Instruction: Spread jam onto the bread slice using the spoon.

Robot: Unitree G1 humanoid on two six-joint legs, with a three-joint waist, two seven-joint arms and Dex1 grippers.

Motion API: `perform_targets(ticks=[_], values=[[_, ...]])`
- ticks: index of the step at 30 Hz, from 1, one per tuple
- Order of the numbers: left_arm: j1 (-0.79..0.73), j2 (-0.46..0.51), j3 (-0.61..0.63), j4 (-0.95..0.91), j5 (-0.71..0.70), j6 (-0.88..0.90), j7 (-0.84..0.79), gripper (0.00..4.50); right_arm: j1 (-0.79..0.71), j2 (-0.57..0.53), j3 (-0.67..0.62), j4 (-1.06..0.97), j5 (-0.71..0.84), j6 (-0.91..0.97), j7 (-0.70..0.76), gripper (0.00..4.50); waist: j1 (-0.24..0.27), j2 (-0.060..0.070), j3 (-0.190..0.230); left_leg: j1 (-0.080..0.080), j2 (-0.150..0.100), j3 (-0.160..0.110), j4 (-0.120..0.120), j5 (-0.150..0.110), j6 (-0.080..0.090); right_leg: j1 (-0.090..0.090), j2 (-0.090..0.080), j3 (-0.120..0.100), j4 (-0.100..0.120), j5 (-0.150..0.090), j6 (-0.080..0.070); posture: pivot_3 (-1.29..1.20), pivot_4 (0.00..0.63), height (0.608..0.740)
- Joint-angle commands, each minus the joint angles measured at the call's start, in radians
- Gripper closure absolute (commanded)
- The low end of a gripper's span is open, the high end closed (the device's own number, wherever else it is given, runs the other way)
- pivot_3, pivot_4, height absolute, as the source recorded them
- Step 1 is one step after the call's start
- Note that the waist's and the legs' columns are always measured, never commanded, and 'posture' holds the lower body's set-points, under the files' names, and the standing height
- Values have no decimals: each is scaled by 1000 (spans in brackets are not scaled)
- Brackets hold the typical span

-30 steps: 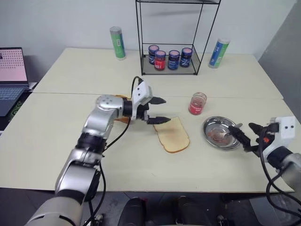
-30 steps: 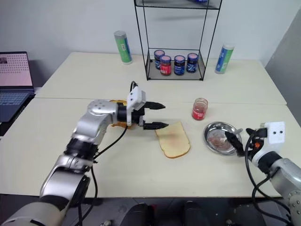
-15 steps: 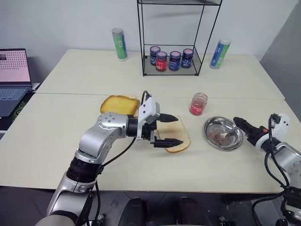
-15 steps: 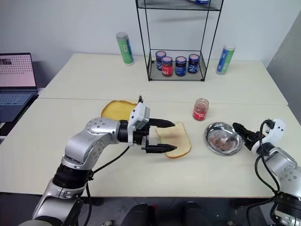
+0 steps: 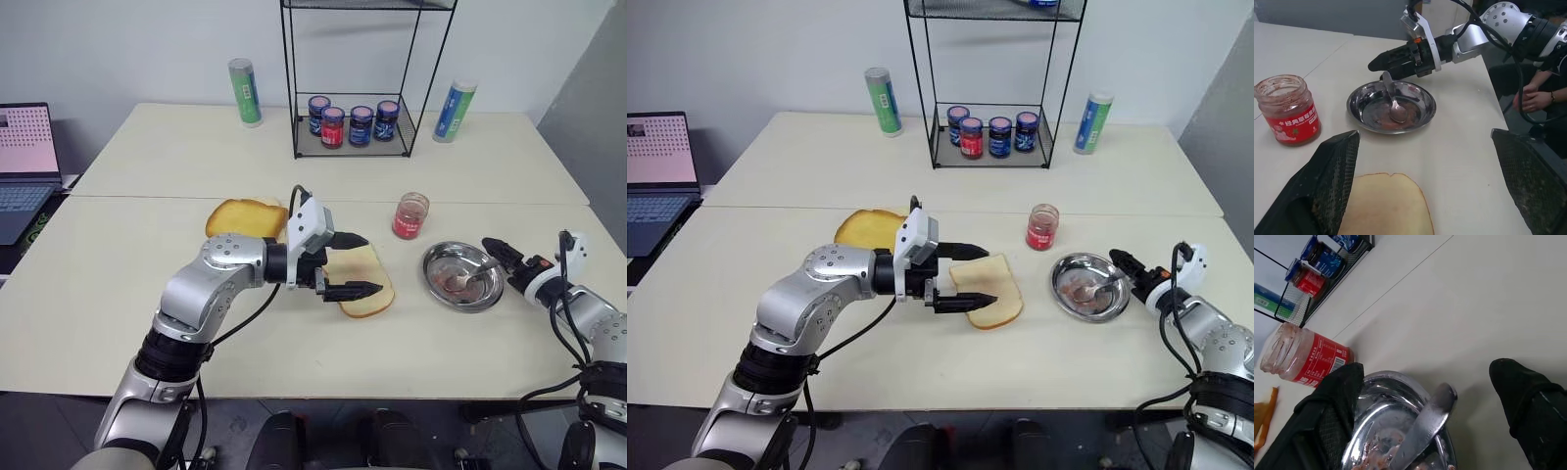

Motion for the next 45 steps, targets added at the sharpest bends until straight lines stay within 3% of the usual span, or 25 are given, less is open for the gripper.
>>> perform_targets(ticks=[1, 11, 16, 28, 36, 45], values=[[-26, 10, 7, -27, -19, -6, -2, 0, -20, 5, -23, 0, 3, -17, 21, 1343, 0, 0, 0, 0, 0, 0, 0, 0, 0, 0, 0, 0, 0, 0, 0, 0, 150, 740], [-39, 17, 4, -16, -20, -8, -7, 0, -1, 24, -46, -10, 5, -31, 8, 3588, 0, 0, 0, 0, 0, 0, 0, 0, 0, 0, 0, 0, 0, 0, 0, 0, 150, 740], [-45, 18, 2, -6, -19, -14, -13, 0, 12, 28, -62, -21, 1, -40, -3, 4491, 0, 0, 0, 0, 0, 0, 0, 0, 0, 0, 0, 0, 0, 0, 0, 0, 150, 740], [-41, 21, 10, 3, -18, -21, -15, 0, 31, 31, -73, -161, 24, -35, -25, 4491, 1, 0, 0, 0, 0, 0, 0, 0, 0, 1, 0, 0, -1, 0, 0, 0, 150, 740], [-21, 39, 95, -18, -88, 50, 31, 0, -92, 67, -79, -461, 187, 48, -241, 4491, -10, 2, 1, 0, 1, 0, -1, 0, 0, 0, 0, 0, 0, -1, 1, 0, 150, 740], [-48, -55, 141, 42, -52, 0, 209, 0, -374, 83, 180, -378, -82, -118, -251, 4491, -18, 2, 2, -1, 0, -1, -1, 0, 0, 0, 0, -1, -1, 0, 0, 0, 150, 740]])
